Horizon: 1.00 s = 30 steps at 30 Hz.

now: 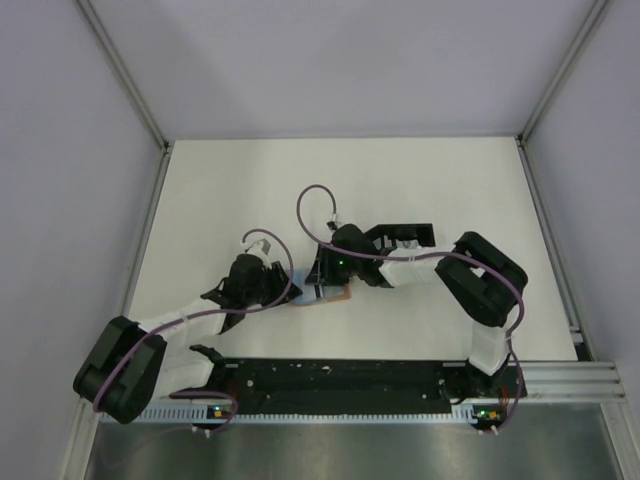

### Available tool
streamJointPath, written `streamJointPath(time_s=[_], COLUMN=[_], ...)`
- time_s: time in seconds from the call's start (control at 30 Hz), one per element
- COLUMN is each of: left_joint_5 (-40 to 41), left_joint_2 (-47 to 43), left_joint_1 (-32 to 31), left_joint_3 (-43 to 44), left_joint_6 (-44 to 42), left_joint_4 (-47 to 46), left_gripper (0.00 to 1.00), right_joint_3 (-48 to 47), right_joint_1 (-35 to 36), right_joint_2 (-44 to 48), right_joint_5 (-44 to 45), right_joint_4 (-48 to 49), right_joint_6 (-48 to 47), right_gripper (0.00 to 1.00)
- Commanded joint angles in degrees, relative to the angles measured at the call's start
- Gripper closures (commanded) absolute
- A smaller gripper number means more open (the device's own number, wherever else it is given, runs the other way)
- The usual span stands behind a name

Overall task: Put the credit cards into the card holder
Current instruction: Insert the credit card into the card holder.

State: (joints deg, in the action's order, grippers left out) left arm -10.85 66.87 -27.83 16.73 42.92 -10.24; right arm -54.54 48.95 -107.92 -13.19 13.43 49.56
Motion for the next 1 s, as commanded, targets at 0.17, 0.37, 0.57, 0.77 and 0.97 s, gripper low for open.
streamJointPath(time_s=[0.17, 0.37, 0.57, 0.77, 0.97], left_joint_5=[1.0, 0.7, 0.7, -1.3, -5.8], left_joint_2=[0.5, 0.7, 1.8, 4.3, 6.3], left_joint_1=[-0.4, -0.4, -0.4, -0.4, -0.4], left_joint_3=[-0.2, -0.3, -0.3, -0.1, -0.4], left_joint_6=[-0.8, -0.9, -0.9, -0.5, 1.0], left_joint_4=[-0.5, -0.5, -1.4, -3.4, -8.4], left_gripper=[0.58, 0.58, 0.69, 0.71, 0.66], right_joint_3=[-2.9, -4.9, -6.9, -5.8, -6.4], right_joint_1=[1.3, 3.4, 4.1, 4.1, 4.1], right_joint_2=[3.7, 4.6, 5.5, 7.2, 6.8], right_joint_5=[8.8, 17.8, 22.2, 22.2, 18.3], right_joint_4=[-16.6, -22.5, -26.5, -26.2, -25.2], right_joint_6=[-6.8, -7.5, -8.4, -8.4, -8.7], right_gripper=[0.58, 0.57, 0.55, 0.51, 0.49])
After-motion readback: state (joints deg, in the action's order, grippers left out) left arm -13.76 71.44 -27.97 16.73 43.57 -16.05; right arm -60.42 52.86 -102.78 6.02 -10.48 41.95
